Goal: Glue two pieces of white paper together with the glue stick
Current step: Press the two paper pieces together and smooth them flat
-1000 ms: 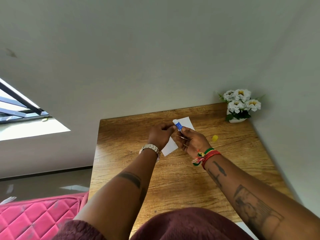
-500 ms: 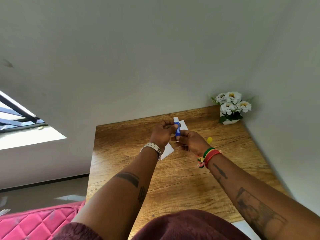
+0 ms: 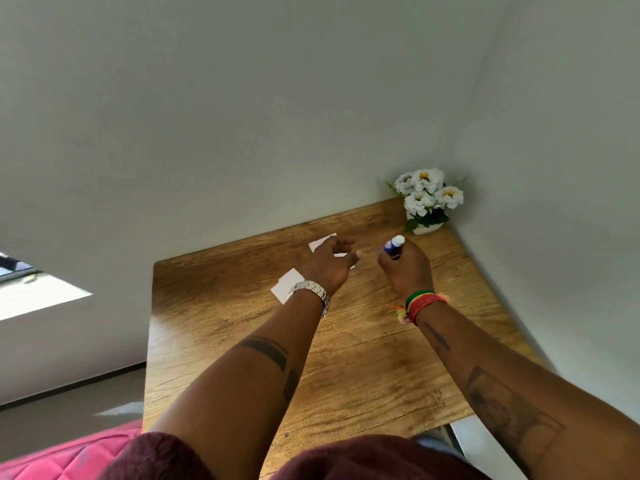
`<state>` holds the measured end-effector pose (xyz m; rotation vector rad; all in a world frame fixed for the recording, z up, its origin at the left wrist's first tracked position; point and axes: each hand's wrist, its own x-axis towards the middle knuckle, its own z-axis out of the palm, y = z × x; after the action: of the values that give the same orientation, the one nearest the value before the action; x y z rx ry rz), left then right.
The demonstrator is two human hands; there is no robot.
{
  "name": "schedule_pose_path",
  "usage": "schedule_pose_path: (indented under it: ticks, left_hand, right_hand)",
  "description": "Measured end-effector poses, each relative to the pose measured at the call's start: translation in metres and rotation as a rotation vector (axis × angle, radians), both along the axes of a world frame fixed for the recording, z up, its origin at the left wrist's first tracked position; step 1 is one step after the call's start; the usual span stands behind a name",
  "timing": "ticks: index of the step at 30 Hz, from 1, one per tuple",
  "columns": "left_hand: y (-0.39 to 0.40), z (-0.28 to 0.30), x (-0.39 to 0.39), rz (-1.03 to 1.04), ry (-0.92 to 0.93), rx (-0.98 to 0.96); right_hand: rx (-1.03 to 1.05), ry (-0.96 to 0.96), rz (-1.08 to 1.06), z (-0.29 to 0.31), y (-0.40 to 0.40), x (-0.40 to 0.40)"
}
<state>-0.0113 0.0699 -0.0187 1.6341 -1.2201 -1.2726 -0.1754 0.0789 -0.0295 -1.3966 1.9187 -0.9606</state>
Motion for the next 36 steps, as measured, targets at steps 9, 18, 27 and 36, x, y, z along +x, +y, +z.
schedule_pose_path:
  ticks: [9, 18, 27, 36]
  left_hand:
    - [-0.002, -0.035, -0.056, -0.153, -0.169, 0.008]
    - [0.002, -0.043, -0.051, -0.131, -0.209, 0.003]
    - [0.020, -0.038, 0.010, -0.059, -0.237, 0.042]
    - [0.027, -0.045, 0.049, 0.149, -0.212, 0.151]
  right_hand:
    - [0.242, 0.330, 0.047, -0.046, -0.002, -0.053]
    - [0.321, 0.268, 0.059, -0.044, 0.008, -0.058]
    - [0.176, 0.070, 0.035, -0.031, 0.047, 0.005]
    - [0.213, -0.031, 0.130, -0.024, 0.013, 0.069]
